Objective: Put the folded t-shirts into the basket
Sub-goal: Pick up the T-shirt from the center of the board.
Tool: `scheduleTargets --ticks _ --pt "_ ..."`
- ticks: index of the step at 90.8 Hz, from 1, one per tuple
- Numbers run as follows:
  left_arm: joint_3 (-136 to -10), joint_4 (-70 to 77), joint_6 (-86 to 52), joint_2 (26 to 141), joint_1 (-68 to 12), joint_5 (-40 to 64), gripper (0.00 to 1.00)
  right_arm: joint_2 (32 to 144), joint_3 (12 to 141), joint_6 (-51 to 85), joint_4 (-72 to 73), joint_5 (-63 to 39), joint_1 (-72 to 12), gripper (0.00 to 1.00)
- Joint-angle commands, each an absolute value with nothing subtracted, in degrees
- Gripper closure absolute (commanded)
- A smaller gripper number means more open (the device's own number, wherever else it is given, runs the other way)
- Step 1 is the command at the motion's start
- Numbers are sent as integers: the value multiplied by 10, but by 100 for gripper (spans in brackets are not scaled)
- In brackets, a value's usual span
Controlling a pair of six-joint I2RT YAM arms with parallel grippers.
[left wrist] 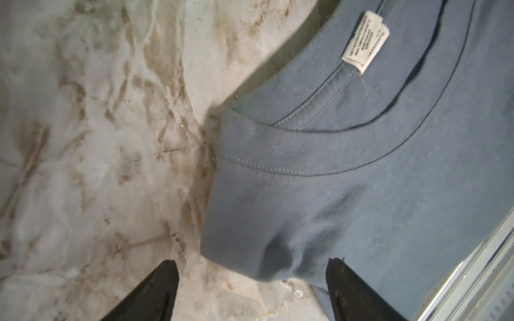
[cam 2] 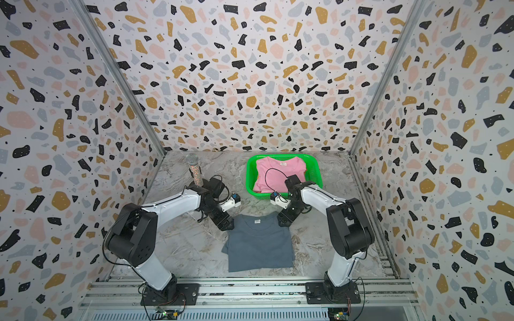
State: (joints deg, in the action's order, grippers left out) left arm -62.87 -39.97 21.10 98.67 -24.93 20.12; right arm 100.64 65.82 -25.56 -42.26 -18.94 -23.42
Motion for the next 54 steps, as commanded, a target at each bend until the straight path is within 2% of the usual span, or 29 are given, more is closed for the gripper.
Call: scheduleTargets --ticks 1,38,46,54 --pt "-653 -417 188 1012 -250 233 17 1012 657 -250 -437 -209 -235 23" --pt "-651 -403 151 1068 -268 263 29 1043 657 -252 -441 -227 -242 40" --pt "-654 -405 149 1079 -277 263 35 1050 657 -253 -441 -228 -247 44" --pt "-652 -404 144 1080 -279 270 45 1052 656 -255 -440 -236 -252 52"
